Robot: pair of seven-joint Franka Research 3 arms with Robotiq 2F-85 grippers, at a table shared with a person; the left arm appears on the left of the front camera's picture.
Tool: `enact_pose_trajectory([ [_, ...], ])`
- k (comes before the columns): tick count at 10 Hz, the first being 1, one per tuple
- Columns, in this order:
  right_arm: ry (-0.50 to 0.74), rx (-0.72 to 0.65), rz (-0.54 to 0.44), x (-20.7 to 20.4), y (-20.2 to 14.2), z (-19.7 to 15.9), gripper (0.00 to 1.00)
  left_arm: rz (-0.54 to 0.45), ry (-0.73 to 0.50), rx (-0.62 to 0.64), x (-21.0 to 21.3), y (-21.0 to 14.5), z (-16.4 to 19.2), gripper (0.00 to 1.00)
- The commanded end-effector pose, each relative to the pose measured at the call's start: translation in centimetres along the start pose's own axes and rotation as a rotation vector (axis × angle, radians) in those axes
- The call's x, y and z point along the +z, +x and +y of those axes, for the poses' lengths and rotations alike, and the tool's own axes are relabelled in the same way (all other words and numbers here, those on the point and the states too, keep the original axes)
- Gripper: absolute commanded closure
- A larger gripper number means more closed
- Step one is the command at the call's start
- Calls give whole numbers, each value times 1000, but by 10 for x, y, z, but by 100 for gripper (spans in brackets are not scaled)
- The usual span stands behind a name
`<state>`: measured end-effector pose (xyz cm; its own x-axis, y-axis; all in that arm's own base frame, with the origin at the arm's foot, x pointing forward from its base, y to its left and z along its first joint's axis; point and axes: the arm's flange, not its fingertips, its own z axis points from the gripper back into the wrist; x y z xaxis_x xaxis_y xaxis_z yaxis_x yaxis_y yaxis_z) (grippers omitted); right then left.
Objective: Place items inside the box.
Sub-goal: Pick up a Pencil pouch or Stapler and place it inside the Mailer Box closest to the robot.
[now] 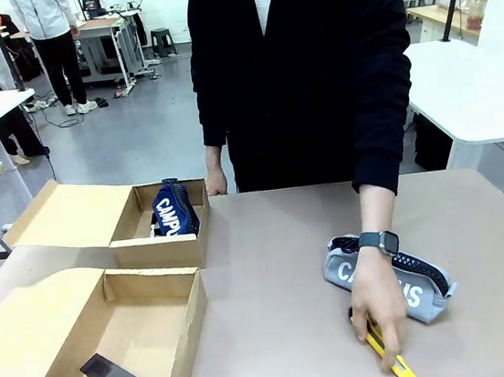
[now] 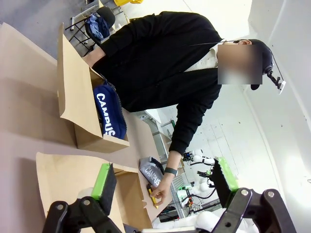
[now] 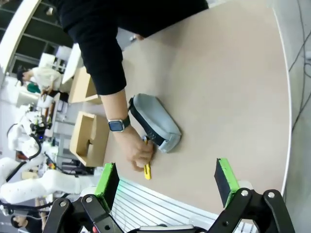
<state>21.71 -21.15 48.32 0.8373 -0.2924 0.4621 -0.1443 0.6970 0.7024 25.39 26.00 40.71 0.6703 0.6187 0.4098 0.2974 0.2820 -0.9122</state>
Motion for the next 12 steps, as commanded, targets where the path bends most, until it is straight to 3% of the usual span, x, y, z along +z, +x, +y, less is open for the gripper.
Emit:
enact_pose_trajectory([
  [1, -7, 44, 22, -51, -36, 11, 0, -16, -19, -17, -2, 0, -1, 0],
  [4, -15, 112, 112, -77, -22, 29, 0, -16, -19, -17, -2, 0, -1, 0],
  [8, -210, 498, 389, -212, 20, 132, 0, -16, -19, -17, -2, 0, -1, 0],
  [11, -412, 737, 532, -317, 7, 178, 0, -16, -19, -17, -2, 0, -1, 0],
  [12, -400, 821, 581, -338, -7, 187, 0, -16, -19, -17, -2, 0, -1, 0],
])
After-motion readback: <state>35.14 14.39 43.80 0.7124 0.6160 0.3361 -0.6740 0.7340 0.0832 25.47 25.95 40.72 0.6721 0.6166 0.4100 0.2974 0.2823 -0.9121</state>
